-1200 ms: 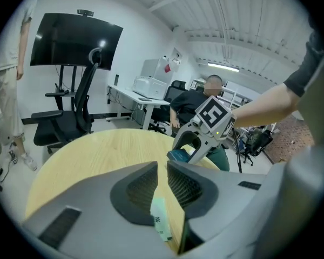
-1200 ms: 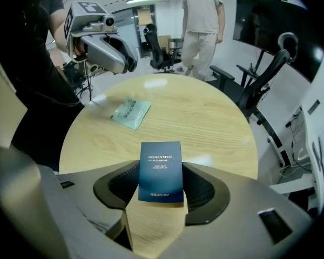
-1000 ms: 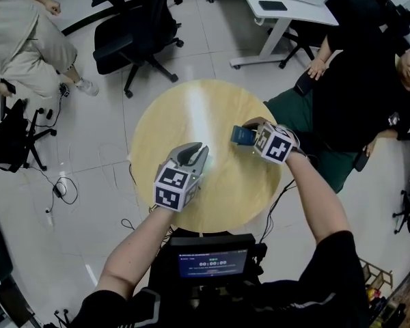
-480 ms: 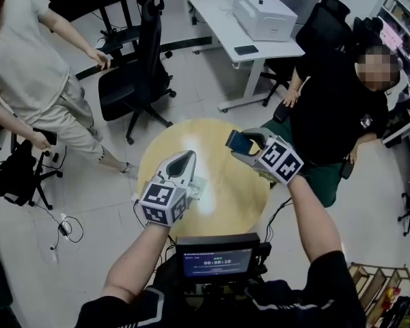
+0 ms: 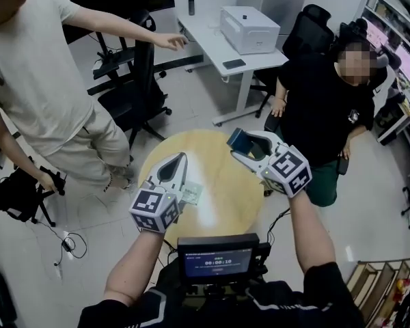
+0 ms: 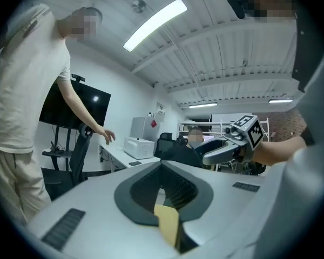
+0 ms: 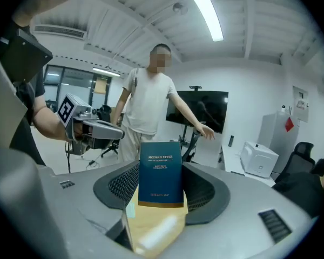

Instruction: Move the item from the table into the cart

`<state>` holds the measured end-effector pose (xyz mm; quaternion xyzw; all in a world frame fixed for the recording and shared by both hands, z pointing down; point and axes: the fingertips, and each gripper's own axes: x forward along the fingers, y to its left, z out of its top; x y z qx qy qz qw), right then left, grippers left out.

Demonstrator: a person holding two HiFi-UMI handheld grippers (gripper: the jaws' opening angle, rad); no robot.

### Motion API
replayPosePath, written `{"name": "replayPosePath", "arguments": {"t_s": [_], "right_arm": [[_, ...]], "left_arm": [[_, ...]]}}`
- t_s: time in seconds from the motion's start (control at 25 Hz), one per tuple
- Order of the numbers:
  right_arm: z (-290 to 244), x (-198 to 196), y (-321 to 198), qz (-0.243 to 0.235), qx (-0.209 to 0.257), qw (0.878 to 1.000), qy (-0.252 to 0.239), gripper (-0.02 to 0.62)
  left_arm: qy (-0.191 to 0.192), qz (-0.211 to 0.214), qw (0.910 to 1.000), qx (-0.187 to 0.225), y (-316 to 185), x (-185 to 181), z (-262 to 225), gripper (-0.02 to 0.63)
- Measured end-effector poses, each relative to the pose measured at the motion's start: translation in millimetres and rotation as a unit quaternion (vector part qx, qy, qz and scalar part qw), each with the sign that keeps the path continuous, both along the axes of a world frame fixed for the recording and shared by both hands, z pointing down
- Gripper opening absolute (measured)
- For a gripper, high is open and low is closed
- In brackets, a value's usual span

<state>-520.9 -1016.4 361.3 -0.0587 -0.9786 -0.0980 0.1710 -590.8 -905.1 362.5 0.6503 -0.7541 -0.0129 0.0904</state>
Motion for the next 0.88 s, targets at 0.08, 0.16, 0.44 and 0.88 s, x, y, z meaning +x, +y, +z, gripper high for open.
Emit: {"name": "replayPosePath", "arguments": {"t_s": [0.08,0.16,0.44,0.88], "right_arm": [[-10.4,12.5,-1.3,0.014,-0.002,1.0,-0.013,0.247],[-15.5,25.7,-1.4,0.031,-0.005,0.999,-0.024,0.247],[-37.6,69.3,7.5,0.128,0.004,0.99,-0.053,0.247],[-65.5,228.9,65.4,0.312,0.006,0.944,-0.106,0.247]], "left_arm": [[-0.004,0.012,0.9999,0.003,-5.0,11.5,-7.2,0.003],[-0.008,0.028,0.9995,0.011,-8.9,25.0,-10.7,0.003],[-0.025,0.1,0.9943,0.026,-11.3,54.2,-30.1,0.003],[-0.017,0.25,0.9677,0.027,26.1,184.3,-31.6,0.003]]}}
